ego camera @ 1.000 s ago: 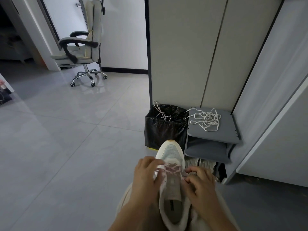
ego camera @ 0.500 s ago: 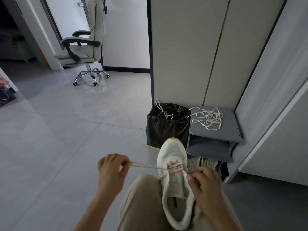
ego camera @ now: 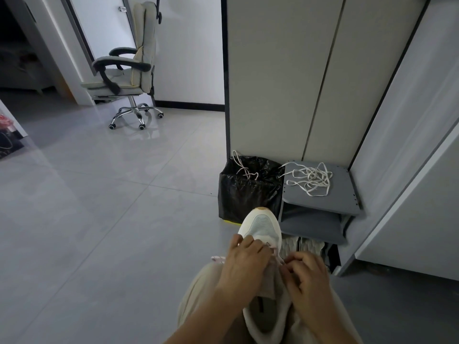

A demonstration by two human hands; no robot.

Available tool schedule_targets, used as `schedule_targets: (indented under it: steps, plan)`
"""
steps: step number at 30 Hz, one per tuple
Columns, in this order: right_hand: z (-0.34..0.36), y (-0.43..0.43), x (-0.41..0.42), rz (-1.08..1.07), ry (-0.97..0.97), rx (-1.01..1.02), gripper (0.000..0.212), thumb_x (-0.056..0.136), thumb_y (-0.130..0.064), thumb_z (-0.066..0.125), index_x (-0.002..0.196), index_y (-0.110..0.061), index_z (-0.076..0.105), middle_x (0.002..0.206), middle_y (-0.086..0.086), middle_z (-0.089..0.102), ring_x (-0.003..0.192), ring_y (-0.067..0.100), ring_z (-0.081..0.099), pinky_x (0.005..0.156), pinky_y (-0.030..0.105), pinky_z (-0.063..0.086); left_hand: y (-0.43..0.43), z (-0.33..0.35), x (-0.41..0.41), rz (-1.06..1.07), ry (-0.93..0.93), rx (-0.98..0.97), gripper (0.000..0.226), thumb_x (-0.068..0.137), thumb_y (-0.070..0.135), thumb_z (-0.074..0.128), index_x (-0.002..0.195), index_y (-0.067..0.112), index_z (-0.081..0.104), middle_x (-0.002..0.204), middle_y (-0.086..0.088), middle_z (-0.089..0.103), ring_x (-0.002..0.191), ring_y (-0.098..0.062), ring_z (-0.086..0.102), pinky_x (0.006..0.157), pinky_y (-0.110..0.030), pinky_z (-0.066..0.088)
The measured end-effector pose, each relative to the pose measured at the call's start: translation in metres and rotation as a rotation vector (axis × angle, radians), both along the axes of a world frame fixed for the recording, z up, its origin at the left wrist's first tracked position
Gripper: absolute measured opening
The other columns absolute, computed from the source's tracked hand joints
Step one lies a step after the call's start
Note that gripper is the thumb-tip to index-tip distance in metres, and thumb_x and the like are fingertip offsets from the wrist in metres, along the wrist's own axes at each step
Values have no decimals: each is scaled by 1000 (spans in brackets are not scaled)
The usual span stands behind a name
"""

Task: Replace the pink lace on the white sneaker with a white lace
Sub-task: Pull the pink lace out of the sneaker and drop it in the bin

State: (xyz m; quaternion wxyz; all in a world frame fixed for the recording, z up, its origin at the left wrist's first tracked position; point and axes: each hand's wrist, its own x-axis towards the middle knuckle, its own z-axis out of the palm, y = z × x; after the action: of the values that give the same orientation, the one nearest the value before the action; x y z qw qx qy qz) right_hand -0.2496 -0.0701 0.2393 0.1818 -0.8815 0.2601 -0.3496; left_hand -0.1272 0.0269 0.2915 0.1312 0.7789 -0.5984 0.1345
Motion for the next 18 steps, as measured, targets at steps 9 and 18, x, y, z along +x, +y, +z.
schedule_targets:
  steps: [9, 18]
  plan:
    - [5, 6, 5, -2, 46, -7, 36, 84, -41, 43, 73, -16, 67, 87, -9, 54, 87, 8, 44, 81, 31, 38, 75, -14, 54, 329, 306, -255, 13, 80, 31, 50, 68, 30, 55, 68, 16, 57, 73, -4, 40, 73, -21, 24]
    - [12, 11, 0, 98, 39, 337, 15, 84, -30, 63, 86, -16, 68, 103, -24, 48, 91, -1, 56, 78, 11, 47, 12, -11, -10, 137, 101, -19, 34, 44, 41, 88, 71, 34, 69, 75, 17, 63, 72, -8, 61, 73, -25, 50]
